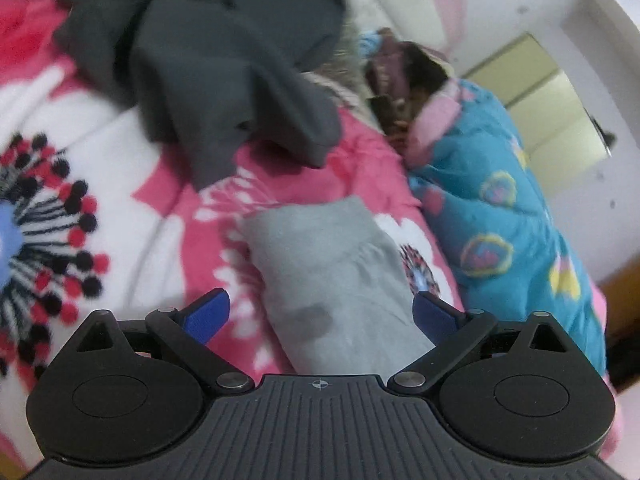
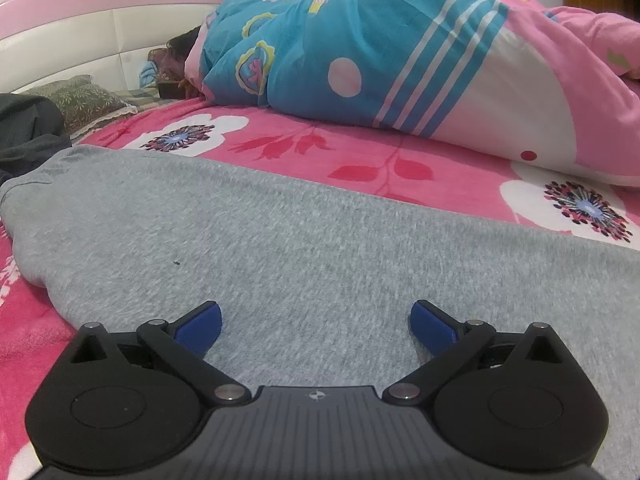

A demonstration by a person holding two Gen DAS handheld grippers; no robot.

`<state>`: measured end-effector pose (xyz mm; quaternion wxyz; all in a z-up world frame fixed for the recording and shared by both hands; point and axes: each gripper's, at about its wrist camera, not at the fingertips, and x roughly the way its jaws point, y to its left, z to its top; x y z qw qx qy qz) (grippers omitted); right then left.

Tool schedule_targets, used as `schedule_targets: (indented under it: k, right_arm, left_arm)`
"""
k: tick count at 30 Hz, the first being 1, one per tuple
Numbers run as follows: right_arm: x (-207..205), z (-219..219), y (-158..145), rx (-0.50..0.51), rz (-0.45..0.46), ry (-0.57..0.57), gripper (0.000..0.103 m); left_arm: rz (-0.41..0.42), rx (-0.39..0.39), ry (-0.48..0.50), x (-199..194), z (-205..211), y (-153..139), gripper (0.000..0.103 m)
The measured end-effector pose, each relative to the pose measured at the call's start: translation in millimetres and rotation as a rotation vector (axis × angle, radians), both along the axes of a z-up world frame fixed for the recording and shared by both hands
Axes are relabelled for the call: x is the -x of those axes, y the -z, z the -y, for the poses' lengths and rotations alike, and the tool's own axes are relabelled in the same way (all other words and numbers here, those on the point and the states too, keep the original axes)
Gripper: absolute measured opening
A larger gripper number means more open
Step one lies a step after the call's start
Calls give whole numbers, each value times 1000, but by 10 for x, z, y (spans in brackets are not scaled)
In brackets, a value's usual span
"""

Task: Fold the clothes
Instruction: 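Roll the left gripper and pinch the grey garment's end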

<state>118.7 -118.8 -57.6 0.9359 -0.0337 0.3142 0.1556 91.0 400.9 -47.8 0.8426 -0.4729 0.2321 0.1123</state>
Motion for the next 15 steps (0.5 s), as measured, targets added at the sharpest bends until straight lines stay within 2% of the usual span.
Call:
schedule_targets:
  k: [2,5,7,12,15]
  right_arm:
    - [0,0,0,0,0,0,103]
    - [-1,-1,1,-1,-1,0,103]
    - [-2,-2,0,-1,-1,0,103]
    - [2,-1,3,-2,0,0,103]
    - [3,-1,2,-2,-1,0,103]
  left_arm:
    - [15,60,-4,-51,-98,90,98]
    - [26,62,-16,-95,-110,121,98]
    - [38,44,-9,-141,-122,115,98]
    - [0,0,9,-300,-211,145,97]
    - [-30,-45,13,-391,-220,125,87]
